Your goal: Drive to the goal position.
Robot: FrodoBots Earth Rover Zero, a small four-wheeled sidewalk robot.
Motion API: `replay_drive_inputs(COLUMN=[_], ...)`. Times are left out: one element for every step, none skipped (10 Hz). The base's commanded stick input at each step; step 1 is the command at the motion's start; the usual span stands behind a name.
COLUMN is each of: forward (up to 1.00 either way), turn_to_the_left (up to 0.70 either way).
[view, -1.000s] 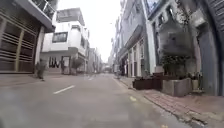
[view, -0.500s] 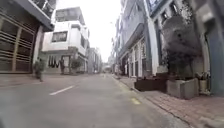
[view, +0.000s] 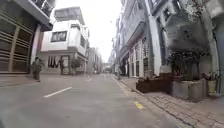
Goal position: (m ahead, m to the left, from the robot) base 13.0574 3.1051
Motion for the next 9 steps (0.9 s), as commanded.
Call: replay_drive_inputs(forward=[0.49, 0.49, 0.49, 0.49, 0.49, 0.49, 0.49, 0.49, 0.49], turn_to_the_left=[-0.44, 0.00, 0.00, 0.00, 0.00, 0.00, 0.00, 0.00, 0.00])
